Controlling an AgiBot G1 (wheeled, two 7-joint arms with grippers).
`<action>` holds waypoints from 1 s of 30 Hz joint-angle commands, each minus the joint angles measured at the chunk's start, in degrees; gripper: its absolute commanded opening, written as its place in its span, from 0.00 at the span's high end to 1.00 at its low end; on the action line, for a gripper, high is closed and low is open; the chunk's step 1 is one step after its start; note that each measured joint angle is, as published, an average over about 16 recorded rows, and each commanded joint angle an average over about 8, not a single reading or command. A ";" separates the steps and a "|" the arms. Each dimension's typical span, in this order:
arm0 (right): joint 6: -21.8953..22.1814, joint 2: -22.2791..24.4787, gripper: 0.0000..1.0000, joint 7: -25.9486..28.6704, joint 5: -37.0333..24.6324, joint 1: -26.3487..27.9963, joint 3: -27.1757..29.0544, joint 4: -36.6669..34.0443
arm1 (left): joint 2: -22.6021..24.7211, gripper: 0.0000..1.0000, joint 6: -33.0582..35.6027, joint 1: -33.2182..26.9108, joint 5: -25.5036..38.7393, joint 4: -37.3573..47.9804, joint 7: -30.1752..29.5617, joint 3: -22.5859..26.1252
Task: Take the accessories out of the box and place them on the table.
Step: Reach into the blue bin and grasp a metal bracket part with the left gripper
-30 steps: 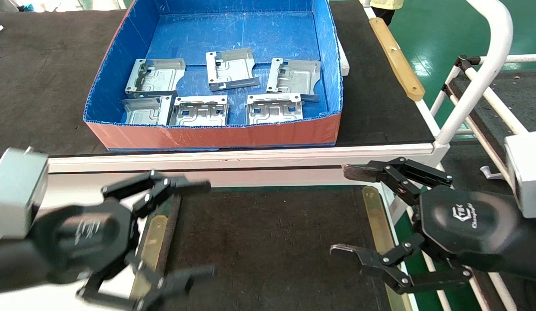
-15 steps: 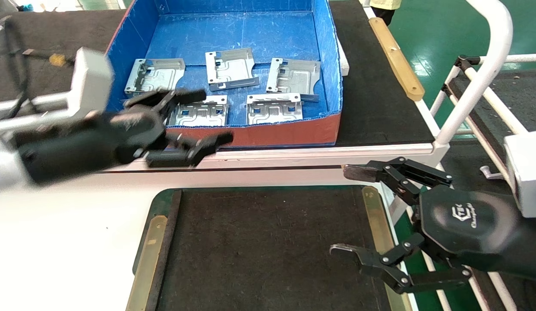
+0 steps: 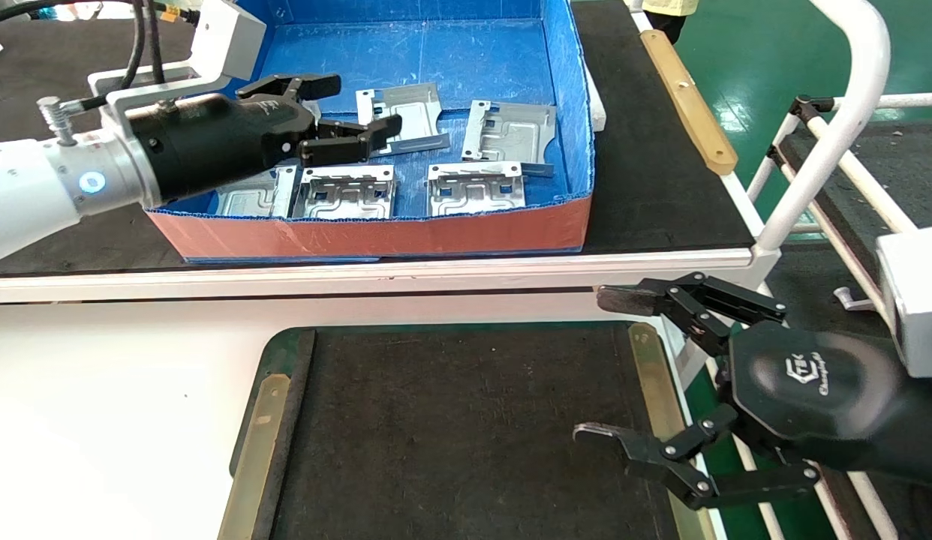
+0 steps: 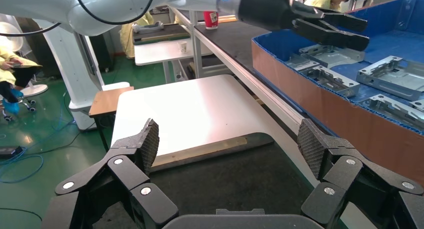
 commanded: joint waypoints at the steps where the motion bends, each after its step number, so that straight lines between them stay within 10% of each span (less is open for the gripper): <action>1: 0.00 0.00 0.00 0.00 0.00 0.00 0.00 0.00 | 0.87 0.00 -2.26 -1.08 2.08 1.22 -1.03 0.84; 30: 0.00 0.00 0.00 0.00 0.00 0.00 0.00 0.00 | 14.10 0.00 -20.69 -9.59 21.51 16.63 -18.74 10.18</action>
